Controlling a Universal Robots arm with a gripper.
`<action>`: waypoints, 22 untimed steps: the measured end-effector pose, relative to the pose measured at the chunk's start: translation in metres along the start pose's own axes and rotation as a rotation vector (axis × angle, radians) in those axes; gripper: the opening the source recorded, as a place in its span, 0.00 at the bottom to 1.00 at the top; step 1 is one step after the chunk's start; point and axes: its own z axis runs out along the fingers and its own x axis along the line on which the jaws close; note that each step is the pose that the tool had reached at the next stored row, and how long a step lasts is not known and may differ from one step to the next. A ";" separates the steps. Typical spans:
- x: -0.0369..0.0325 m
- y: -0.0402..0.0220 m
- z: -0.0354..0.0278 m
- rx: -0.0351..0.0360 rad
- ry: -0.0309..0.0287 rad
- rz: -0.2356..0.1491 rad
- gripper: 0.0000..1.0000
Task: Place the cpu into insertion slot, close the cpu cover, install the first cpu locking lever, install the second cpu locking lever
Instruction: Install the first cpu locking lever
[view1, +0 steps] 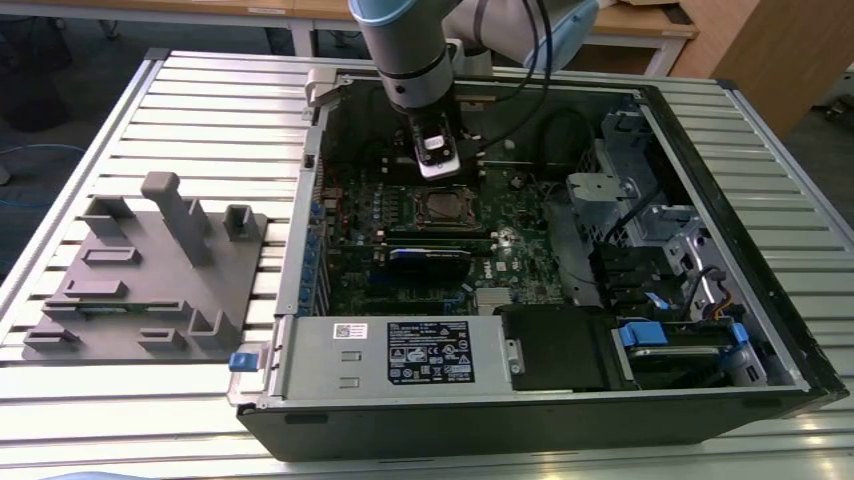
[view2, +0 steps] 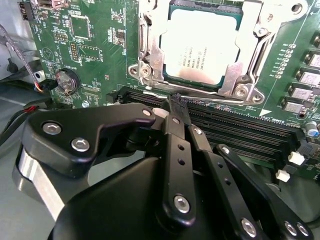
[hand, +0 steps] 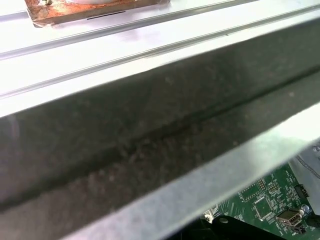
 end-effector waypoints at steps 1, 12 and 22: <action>0.0002 -0.0001 0.0000 -0.0002 -0.0003 0.000 0.10; 0.0004 -0.0020 0.0007 -0.0166 0.0110 -0.062 0.10; -0.0009 -0.0050 0.0007 -0.0128 0.0099 -0.064 0.10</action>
